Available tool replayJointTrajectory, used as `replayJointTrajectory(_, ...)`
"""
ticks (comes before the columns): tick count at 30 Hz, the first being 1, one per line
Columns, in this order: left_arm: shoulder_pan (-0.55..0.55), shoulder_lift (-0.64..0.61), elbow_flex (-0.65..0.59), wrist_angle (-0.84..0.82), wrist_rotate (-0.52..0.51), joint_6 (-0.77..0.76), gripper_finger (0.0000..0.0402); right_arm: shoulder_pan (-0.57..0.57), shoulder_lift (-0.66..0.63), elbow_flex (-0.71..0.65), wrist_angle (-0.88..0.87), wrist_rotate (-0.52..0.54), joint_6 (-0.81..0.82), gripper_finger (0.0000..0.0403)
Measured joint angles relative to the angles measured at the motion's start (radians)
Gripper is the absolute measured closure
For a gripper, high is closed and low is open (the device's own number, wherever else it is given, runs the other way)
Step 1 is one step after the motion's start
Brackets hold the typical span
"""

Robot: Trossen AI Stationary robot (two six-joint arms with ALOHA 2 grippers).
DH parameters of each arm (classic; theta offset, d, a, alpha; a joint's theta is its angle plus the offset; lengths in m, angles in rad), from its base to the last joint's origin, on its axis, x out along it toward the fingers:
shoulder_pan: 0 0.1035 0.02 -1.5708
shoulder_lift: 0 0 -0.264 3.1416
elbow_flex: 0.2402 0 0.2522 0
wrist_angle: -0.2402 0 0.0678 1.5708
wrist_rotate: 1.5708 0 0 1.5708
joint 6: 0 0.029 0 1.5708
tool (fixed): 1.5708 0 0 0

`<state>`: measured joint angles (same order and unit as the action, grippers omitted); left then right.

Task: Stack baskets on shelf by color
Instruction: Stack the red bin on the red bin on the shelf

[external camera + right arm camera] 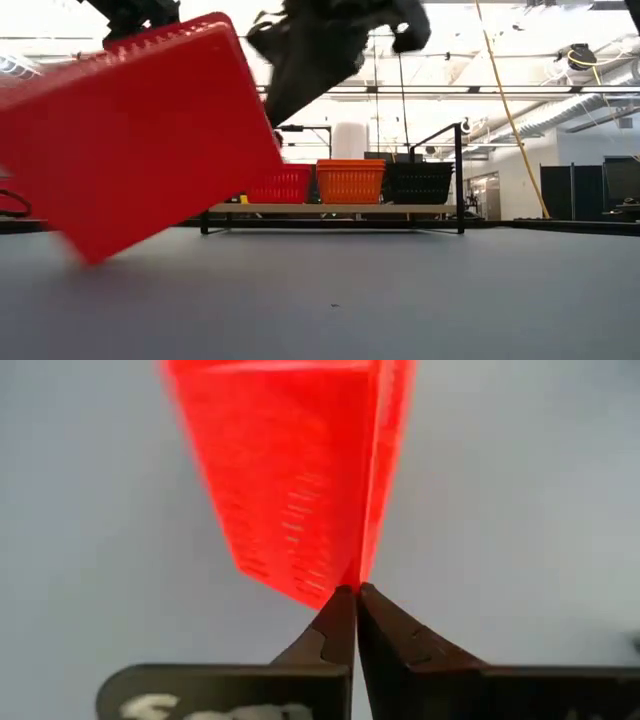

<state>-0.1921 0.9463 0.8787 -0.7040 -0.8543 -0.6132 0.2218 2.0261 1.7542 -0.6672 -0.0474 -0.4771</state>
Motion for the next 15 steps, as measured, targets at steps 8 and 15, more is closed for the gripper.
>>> replayJointTrajectory(8, 0.000, 0.000, 0.000, 0.005, 0.000, -0.011, 0.0202, -0.015, -0.277, -0.233, 0.031, 0.034, 0.144, 0.0402)
replayJointTrajectory(15, 0.000, 0.000, 0.000, 0.011, 0.000, -0.015, 0.0202, -0.027, -0.502, -0.480, 0.225, 0.048, 0.230, 0.0402)
